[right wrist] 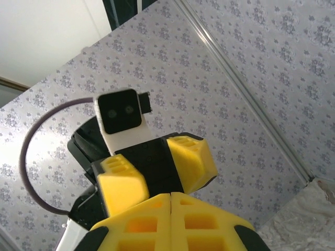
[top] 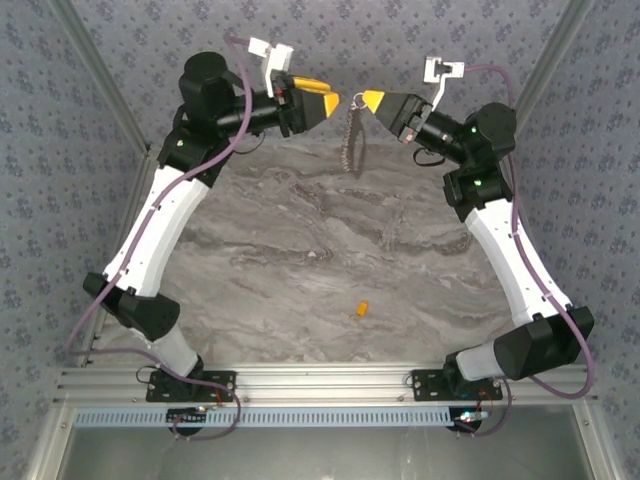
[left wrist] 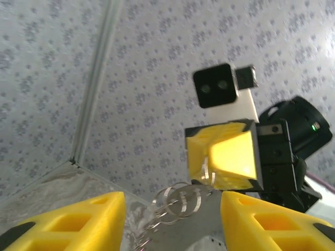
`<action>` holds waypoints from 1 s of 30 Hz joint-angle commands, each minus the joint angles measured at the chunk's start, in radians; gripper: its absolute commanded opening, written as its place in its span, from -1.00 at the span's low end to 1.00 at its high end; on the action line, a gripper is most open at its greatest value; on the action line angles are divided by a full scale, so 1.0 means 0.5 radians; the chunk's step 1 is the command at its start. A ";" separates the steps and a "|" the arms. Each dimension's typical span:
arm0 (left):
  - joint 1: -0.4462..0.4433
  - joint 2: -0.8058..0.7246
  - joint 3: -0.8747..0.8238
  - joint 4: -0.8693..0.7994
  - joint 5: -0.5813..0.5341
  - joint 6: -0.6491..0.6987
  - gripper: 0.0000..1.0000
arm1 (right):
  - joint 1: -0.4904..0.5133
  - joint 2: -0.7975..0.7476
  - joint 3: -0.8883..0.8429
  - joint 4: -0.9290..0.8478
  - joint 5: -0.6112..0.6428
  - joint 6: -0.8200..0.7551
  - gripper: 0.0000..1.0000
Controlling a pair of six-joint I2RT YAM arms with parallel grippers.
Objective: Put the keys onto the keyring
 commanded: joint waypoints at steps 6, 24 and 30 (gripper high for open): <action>0.022 -0.083 -0.169 0.633 -0.010 -0.460 -0.26 | -0.004 -0.058 -0.014 0.284 0.146 0.118 -1.00; -0.126 -0.001 -0.209 0.882 0.069 -0.648 -0.44 | 0.065 0.000 -0.027 0.391 0.235 0.175 -1.00; -0.143 0.020 -0.209 0.886 0.078 -0.653 -0.51 | 0.088 0.016 -0.024 0.397 0.243 0.176 -1.00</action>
